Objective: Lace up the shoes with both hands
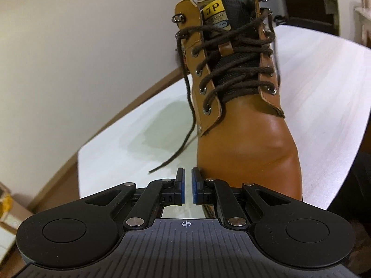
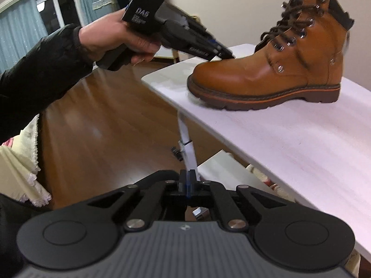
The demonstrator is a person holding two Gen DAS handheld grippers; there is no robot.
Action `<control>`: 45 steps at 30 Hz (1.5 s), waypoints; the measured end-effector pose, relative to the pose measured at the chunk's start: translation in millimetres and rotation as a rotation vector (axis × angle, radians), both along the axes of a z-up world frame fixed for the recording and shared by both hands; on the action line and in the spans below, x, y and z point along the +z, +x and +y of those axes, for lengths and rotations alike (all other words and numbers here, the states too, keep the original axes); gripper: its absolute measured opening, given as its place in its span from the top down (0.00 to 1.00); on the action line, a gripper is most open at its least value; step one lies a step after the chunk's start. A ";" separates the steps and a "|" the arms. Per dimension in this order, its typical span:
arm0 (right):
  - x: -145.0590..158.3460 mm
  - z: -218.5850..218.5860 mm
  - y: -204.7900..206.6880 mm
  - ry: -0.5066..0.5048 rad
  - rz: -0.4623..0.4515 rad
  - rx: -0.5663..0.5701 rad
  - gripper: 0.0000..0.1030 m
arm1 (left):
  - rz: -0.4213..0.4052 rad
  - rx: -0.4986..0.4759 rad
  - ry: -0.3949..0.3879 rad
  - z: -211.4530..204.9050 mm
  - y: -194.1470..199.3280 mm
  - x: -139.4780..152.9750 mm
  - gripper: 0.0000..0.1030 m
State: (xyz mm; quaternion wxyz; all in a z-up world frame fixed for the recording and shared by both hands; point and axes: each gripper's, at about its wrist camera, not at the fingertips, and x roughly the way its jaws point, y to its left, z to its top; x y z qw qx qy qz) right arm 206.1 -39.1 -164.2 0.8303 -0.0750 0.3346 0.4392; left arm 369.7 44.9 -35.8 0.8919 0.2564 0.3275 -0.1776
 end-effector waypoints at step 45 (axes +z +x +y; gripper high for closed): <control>33.2 -91.0 35.4 0.251 -0.044 -0.540 0.71 | -0.123 0.354 -0.607 37.9 -211.0 -7.8 0.94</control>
